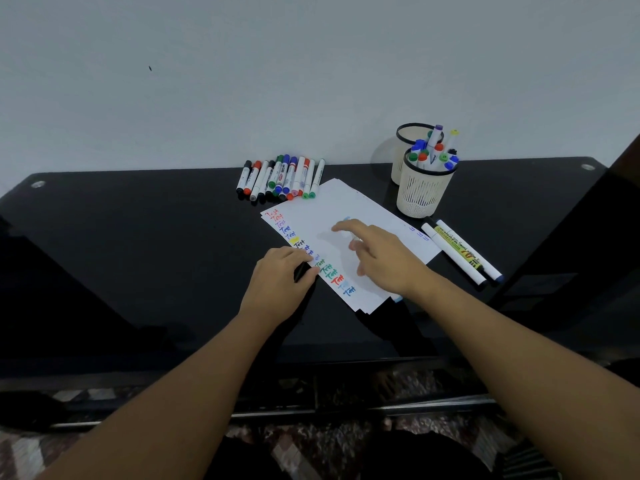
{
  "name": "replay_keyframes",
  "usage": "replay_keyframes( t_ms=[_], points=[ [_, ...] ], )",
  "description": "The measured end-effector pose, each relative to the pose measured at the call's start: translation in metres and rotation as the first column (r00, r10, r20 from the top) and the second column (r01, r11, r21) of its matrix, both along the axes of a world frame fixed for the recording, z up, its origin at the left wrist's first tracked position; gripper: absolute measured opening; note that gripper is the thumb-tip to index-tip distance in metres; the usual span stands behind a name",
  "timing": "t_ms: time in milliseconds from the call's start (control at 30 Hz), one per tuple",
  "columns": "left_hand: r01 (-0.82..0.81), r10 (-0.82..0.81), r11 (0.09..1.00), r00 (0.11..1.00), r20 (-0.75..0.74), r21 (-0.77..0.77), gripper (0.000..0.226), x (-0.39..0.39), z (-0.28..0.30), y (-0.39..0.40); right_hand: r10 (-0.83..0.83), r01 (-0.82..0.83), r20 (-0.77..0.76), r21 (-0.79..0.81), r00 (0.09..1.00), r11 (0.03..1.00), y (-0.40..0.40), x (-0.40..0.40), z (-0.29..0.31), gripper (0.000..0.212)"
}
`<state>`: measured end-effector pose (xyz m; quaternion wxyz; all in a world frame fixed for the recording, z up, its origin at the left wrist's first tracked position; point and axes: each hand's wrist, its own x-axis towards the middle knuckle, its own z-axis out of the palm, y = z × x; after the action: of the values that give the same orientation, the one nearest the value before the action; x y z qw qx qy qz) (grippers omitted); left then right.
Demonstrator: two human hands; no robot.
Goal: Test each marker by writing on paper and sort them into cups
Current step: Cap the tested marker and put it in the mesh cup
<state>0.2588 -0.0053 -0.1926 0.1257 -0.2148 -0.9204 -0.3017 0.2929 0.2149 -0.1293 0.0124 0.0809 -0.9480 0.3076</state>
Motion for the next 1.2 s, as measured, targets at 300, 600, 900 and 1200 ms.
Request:
replay_keyframes(
  t_ms=[300, 600, 900, 1200],
  points=[
    [-0.002, 0.002, 1.0, 1.0, 0.014, 0.009, 0.024, 0.001, 0.002, 0.0, -0.111, 0.207, 0.242, -0.416, 0.964, 0.886, 0.006, -0.012, 0.013, 0.051],
    [0.007, -0.006, 1.0, 0.993, 0.122, -0.009, 0.036, -0.016, 0.01, 0.003, -0.218, 0.223, 0.047, -0.178, 0.975, 0.958, 0.013, -0.015, 0.026, 0.034],
    [-0.002, 0.04, 0.984, 0.977, 0.21, -0.179, 0.074, -0.079, 0.02, 0.013, -0.301, 0.263, -0.288, -0.166, 0.909, 0.951, 0.041, -0.068, 0.069, 0.028],
    [-0.011, 0.021, 0.997, 0.991, 0.131, -0.076, 0.079, -0.084, 0.006, 0.009, -0.589, 0.588, -0.336, -0.116, 0.735, 0.8, 0.108, -0.161, 0.109, 0.039]
  ],
)
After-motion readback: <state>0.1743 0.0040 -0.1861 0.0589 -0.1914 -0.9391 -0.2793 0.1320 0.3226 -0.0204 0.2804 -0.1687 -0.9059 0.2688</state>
